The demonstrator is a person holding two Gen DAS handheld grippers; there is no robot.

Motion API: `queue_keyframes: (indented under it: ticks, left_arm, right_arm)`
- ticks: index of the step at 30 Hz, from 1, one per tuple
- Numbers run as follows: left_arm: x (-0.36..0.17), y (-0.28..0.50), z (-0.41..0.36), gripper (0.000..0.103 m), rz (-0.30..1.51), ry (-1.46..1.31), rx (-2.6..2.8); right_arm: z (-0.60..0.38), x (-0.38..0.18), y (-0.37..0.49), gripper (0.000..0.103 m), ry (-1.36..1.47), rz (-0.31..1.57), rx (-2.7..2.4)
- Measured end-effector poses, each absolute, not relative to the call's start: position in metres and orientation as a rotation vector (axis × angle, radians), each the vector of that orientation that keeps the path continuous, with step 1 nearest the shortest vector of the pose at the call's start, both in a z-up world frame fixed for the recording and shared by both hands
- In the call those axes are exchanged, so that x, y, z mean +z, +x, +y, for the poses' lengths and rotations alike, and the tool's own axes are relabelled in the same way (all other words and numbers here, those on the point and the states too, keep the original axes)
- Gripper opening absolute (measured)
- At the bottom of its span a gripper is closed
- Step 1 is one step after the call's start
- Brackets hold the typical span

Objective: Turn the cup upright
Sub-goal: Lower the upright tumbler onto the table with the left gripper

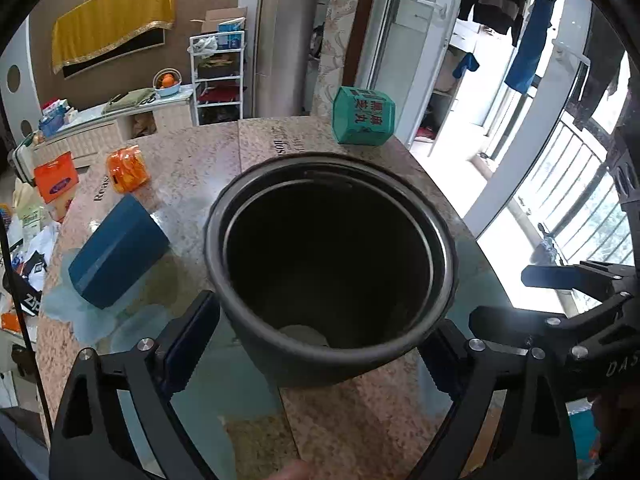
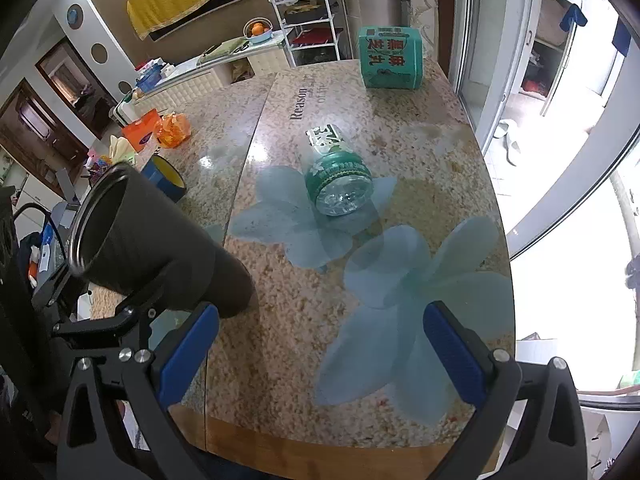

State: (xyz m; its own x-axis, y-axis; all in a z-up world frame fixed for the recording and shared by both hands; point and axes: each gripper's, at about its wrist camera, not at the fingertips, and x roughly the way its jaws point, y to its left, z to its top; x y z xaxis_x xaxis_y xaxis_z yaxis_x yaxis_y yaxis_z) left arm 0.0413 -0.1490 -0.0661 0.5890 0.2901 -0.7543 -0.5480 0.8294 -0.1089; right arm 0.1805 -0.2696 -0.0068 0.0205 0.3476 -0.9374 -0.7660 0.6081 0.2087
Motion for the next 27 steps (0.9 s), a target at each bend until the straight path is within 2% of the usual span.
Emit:
queue_keyframes:
  ticks: [9, 27]
  left_arm:
    - [-0.065, 0.035, -0.137, 0.103, 0.853, -0.408, 0.443]
    - [-0.017, -0.001, -0.120, 0.103, 0.908, -0.427, 0.098]
  right_arm:
    - [-0.268, -0.006, 0.183, 0.103, -0.413, 1.290, 0.906]
    - [-0.255, 0.028, 0.158, 0.103, -0.423, 1.238, 0.752]
